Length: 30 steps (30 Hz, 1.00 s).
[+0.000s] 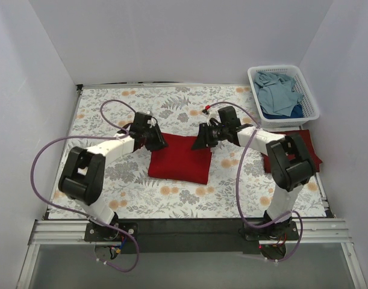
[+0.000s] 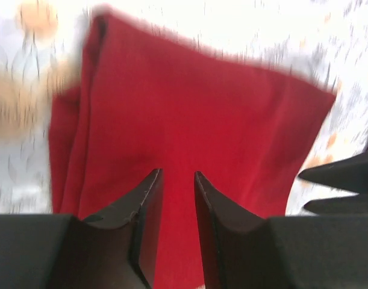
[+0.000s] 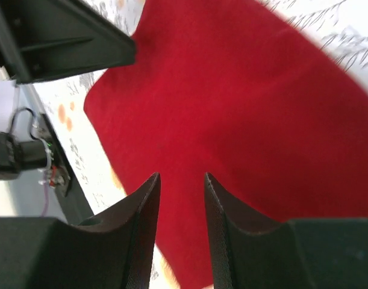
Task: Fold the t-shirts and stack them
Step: Fold the tshirt
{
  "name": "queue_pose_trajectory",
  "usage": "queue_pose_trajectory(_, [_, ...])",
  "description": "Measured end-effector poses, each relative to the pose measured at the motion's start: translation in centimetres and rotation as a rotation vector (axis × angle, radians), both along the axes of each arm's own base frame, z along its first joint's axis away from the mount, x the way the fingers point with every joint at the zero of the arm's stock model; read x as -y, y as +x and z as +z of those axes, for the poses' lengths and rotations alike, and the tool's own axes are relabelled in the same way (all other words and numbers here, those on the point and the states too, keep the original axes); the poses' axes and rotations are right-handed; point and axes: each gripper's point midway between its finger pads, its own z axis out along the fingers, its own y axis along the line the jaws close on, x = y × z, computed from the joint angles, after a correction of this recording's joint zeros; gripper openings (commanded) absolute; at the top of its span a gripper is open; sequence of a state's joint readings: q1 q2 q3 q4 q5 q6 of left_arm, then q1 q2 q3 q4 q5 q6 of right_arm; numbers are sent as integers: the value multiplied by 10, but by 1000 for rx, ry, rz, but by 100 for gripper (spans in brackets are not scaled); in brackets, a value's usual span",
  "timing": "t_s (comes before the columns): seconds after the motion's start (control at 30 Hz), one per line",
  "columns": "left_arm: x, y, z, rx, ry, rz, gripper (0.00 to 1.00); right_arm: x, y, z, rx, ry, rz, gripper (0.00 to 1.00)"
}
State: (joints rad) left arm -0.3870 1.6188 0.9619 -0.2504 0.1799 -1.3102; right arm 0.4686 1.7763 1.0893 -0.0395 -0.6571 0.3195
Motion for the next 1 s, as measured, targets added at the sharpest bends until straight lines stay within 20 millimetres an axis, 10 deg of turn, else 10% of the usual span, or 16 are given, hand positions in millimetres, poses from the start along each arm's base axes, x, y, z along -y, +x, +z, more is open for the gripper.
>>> queue_pose_trajectory(0.27, [-9,77,-36,-15,-75,151,15,15,58,-54,-97,113,-116,40])
queue_pose_trajectory(0.6, [-39,68,-40,-43,-171,272,27,40,86,-53,-122,199,-214,41])
queue_pose_trajectory(0.8, [-41,45,24,64,-196,249,41,30,42,-2,-104,256,-167,44])
queue_pose_trajectory(1.0, [-15,-11,92,218,-305,142,36,-14,-51,37,-83,361,26,45])
